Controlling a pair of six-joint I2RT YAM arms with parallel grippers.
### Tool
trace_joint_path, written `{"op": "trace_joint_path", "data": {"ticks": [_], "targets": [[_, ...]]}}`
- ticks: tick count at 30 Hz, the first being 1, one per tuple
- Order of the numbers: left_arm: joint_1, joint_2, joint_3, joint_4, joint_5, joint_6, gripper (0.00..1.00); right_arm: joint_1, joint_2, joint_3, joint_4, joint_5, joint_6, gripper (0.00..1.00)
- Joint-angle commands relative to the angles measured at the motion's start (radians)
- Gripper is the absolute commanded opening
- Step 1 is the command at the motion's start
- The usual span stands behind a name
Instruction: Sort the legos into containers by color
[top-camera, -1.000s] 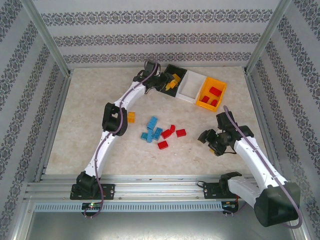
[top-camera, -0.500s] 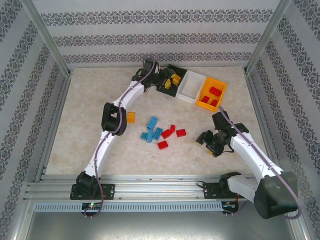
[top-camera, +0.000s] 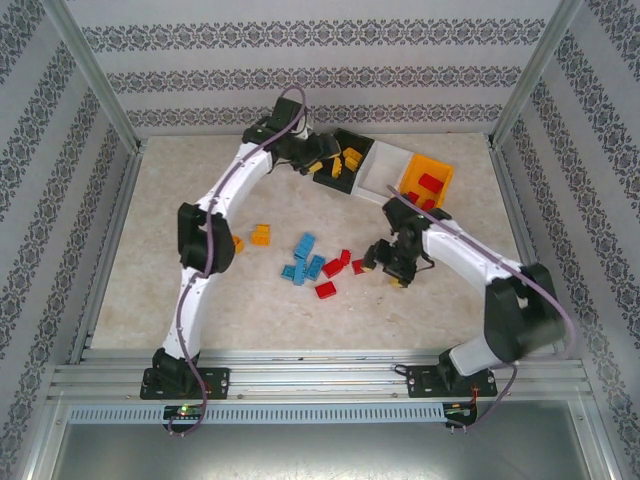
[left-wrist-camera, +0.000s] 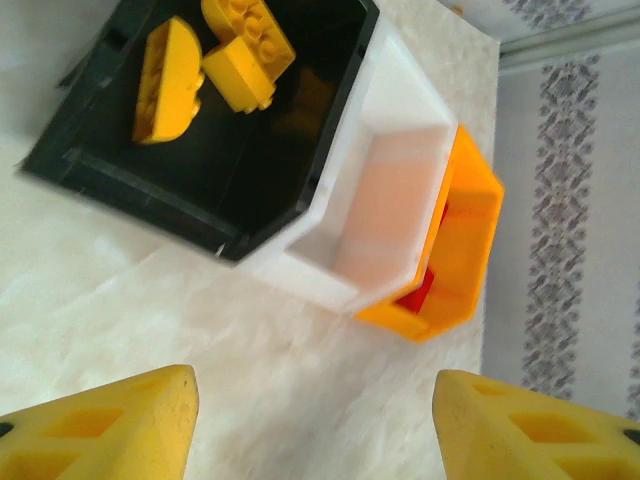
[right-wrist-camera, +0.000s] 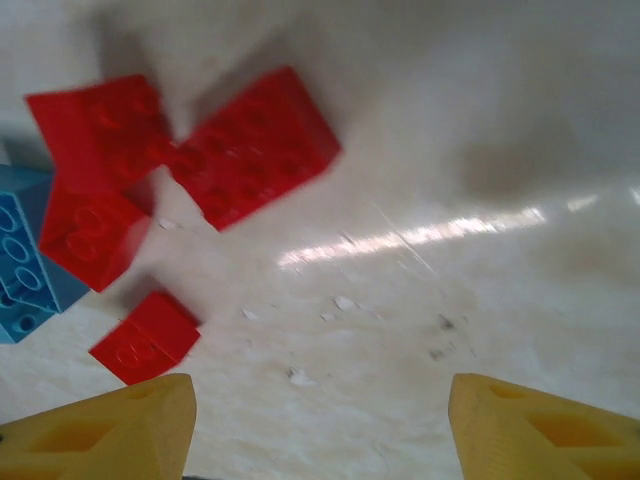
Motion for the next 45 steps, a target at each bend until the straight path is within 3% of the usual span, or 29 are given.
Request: {"op": "trace_joint_path", "data": {"ticks": [1,7,13,31,37,41,45], "targets": [[0.013,-0.158,-0.212,-0.052,-0.047,0.152,0.64,0.021,0.106,0.114,-0.075,0.011,-0.180,0.70],[0.077,-0.419,-0.667,0.143,-0.018,0.077,0.65,0.069,0.271,0.270,-0.183,0.125,-0.368,0.71],[0.111,-0.536,-0.838,0.154,-0.028,0.079,0.65,0.084,0.351,0.315,-0.193,0.164,-0.417,0.70],[0.151,-0.590,-0.884,0.120,-0.018,0.078,0.65,0.089,0.499,0.413,-0.145,0.203,-0.412,0.67],[0.161,-0.613,-0.909,0.121,-0.014,0.076,0.65,0.088,0.509,0.410,-0.154,0.219,-0.407,0.57],[0.164,-0.618,-0.919,0.123,-0.013,0.080,0.65,0.070,0.437,0.358,-0.147,0.231,-0.394,0.46],[0.164,-0.609,-0.928,0.137,-0.005,0.074,0.65,0.035,0.367,0.310,-0.148,0.219,-0.383,0.44]]}}
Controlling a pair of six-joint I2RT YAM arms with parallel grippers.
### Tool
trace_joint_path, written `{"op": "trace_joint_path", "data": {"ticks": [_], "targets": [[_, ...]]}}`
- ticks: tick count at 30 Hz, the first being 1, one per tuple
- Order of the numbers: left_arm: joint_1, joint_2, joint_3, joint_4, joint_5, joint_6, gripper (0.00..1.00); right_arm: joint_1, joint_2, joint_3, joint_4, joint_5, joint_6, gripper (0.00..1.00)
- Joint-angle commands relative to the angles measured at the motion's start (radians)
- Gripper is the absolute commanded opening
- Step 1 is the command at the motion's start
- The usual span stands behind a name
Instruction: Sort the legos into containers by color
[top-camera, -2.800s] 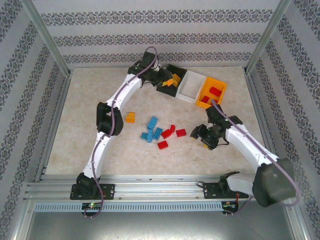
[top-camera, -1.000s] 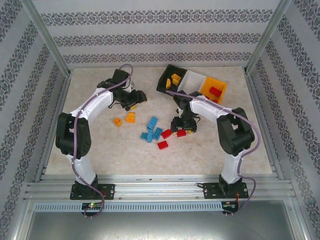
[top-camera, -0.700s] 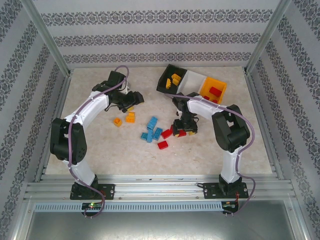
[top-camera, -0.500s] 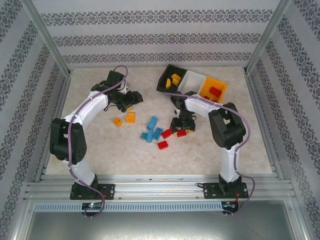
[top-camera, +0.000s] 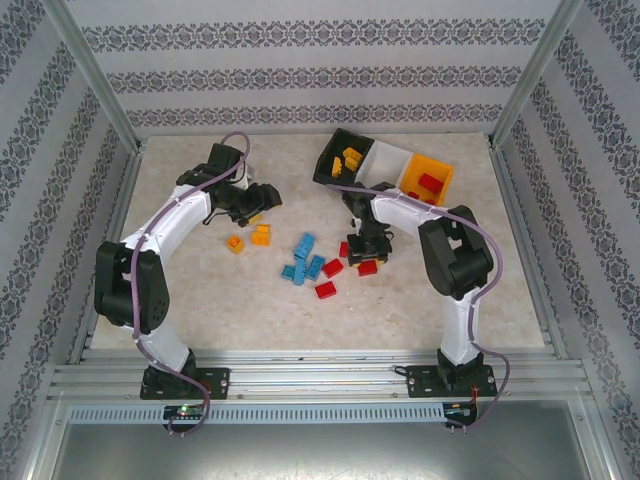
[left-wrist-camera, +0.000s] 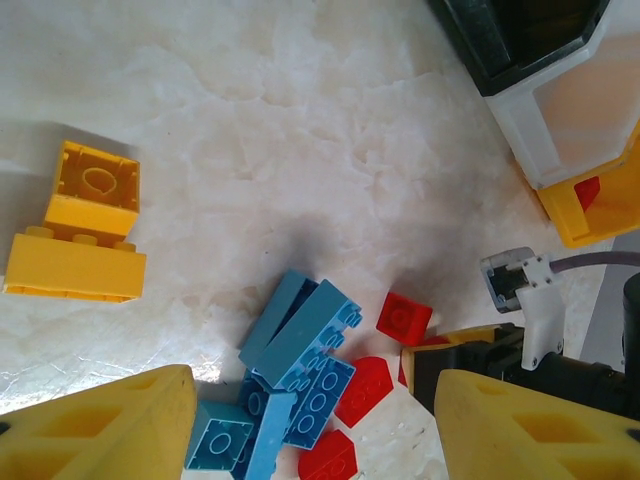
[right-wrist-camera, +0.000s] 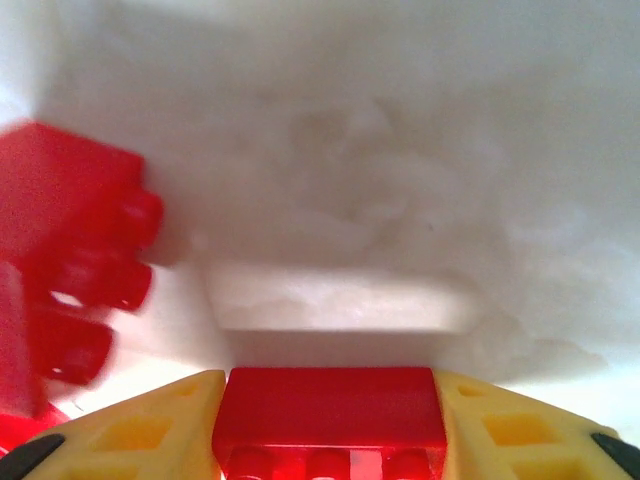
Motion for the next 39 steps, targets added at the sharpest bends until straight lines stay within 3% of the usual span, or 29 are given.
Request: {"op": "trace_joint_path", "data": {"ticks": [1,5,10,18,27,39], "targets": [[0.011,-0.017,-0.018,0.026,0.015,0.002,0.65,-0.036,-0.081,-0.033,-0.022,0.019,0.011,0.44],[0.010,-0.002,-0.010,0.041,0.027,-0.010,0.65,-0.102,-0.166,-0.035,-0.029,-0.035,0.036,0.45],[-0.018,0.013,0.038,-0.020,0.007,0.034,0.65,-0.257,-0.225,0.030,-0.013,-0.151,0.114,0.45],[-0.130,0.009,0.076,-0.177,-0.069,0.166,0.65,-0.497,-0.173,0.115,0.195,-0.312,0.408,0.46],[-0.236,-0.033,0.038,-0.290,-0.153,0.268,0.66,-0.578,0.028,0.332,0.266,-0.256,0.583,0.46],[-0.250,-0.084,-0.020,-0.305,-0.174,0.273,0.67,-0.577,0.243,0.605,0.182,-0.200,0.576,0.54]]}}
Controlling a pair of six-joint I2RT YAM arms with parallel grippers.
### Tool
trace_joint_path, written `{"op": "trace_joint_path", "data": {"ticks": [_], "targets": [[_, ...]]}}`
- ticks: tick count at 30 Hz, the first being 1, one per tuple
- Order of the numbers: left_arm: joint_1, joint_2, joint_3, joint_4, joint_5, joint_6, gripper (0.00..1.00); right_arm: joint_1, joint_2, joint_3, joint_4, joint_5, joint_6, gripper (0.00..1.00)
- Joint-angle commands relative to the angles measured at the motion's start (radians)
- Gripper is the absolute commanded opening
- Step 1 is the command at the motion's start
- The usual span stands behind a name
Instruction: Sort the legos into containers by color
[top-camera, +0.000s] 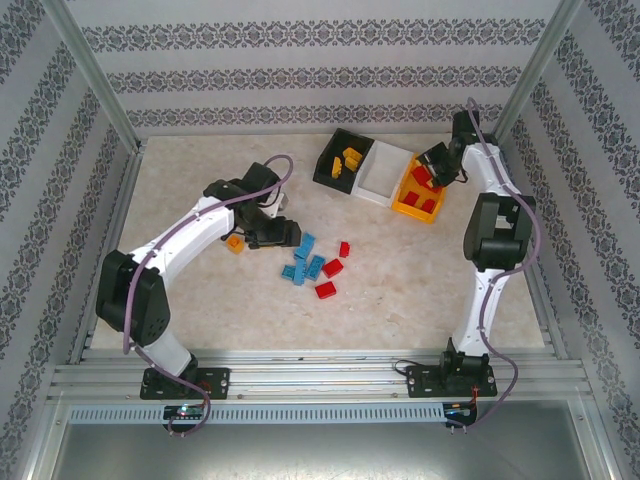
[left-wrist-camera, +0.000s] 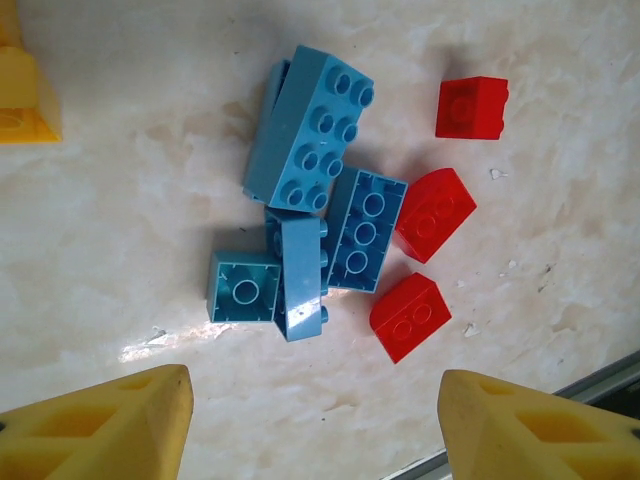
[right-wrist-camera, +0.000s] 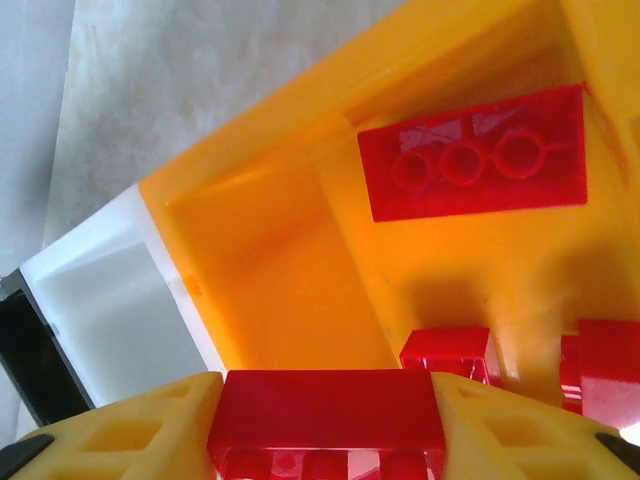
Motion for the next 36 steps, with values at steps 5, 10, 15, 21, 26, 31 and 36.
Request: {"op": "trace_joint_path", "data": {"ticks": [5,10,15,21,26,31,36], "targets": [[-0.012,-0.008,0.002,-0.047,-0.015,0.035,0.67,-0.001,0.036,0.093,-0.069,0.038,-0.011,0.60],[-0.014,0.031,0.047,-0.043,-0.004,0.044,0.67,-0.005,0.003,0.093,-0.081,0.030,-0.037,0.64],[-0.021,0.082,0.100,-0.039,0.008,0.047,0.67,0.000,-0.082,0.038,-0.085,0.005,-0.082,0.65],[-0.038,0.143,0.134,-0.010,0.031,0.026,0.67,0.062,-0.222,-0.109,-0.120,-0.065,-0.222,0.65],[-0.038,0.178,0.132,0.029,0.046,-0.022,0.67,0.189,-0.298,-0.258,-0.212,-0.085,-0.347,0.65],[-0.034,0.191,0.145,0.033,0.025,-0.033,0.67,0.350,-0.342,-0.378,-0.242,-0.037,-0.376,0.66],[-0.028,0.182,0.124,0.054,0.027,-0.052,0.67,0.469,-0.322,-0.443,-0.219,0.004,-0.333,0.65]]}}
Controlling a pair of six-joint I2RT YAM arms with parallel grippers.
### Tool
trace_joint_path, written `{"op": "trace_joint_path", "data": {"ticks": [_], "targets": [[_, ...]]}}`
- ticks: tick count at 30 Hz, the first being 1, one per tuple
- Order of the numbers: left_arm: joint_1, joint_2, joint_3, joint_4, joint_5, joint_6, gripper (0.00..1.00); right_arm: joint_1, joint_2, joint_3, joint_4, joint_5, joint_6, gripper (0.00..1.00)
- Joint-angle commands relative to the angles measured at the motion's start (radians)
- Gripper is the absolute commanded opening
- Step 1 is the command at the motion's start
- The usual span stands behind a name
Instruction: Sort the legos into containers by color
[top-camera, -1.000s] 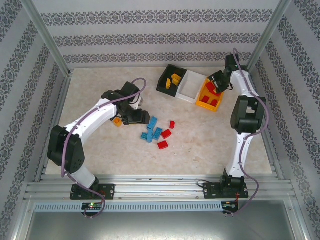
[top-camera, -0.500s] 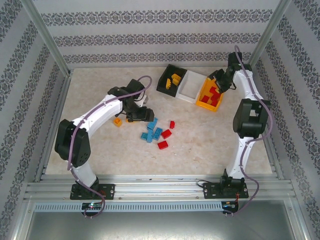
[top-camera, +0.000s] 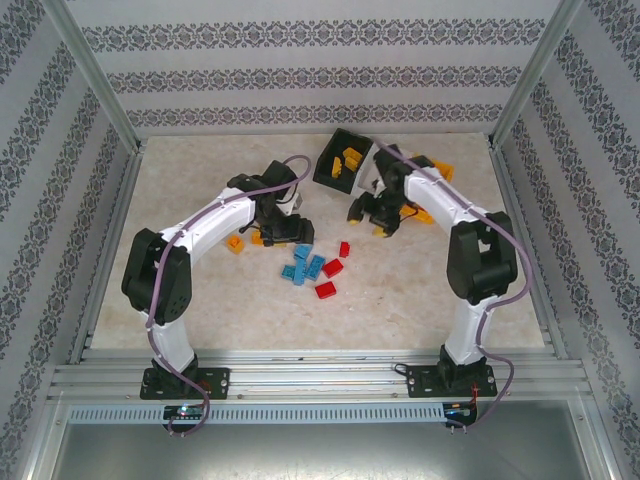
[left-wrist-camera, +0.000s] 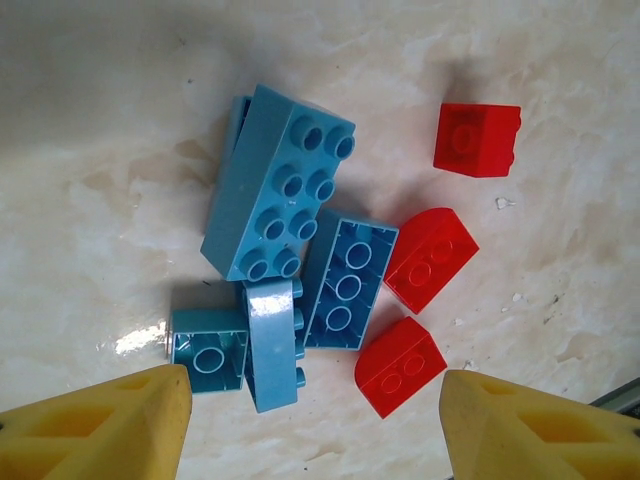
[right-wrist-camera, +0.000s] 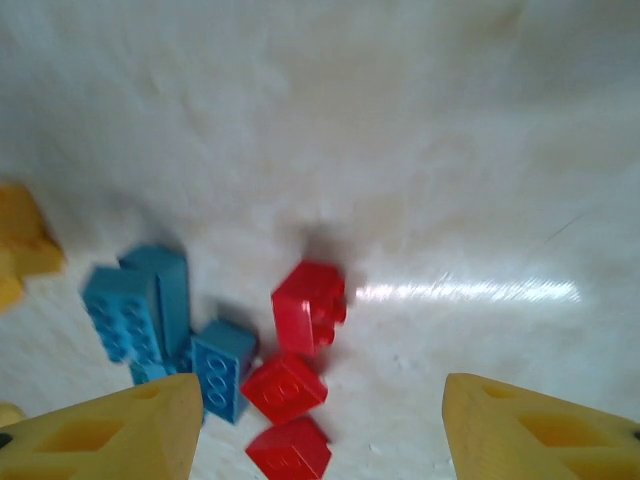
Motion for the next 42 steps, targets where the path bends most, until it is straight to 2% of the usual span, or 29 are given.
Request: {"op": "trace_joint_path", "data": {"ticks": [1,9,19,27,35,42], "targets": [[0.003,-0.012,-0.002,0.035,0.001,-0.030,0.67,0.050,-0.001,-0.026,-0.012,0.056,0.012,0.65],[0.014,-0.085,-0.094,0.059,-0.006,-0.052,0.67,0.147,0.105,0.024,0.013,0.067,0.045,0.64],[0.042,-0.162,-0.171,0.061,-0.014,-0.057,0.67,0.153,0.200,0.068,0.000,0.116,0.057,0.59],[0.058,-0.168,-0.181,0.060,-0.006,-0.049,0.67,0.153,0.253,0.125,-0.012,0.131,0.058,0.48],[0.070,-0.159,-0.184,0.069,0.012,-0.043,0.67,0.153,0.256,0.131,-0.025,0.138,0.055,0.31],[0.071,-0.134,-0.170,0.084,0.025,-0.044,0.67,0.116,0.157,0.078,-0.030,0.145,0.053,0.28]]}}
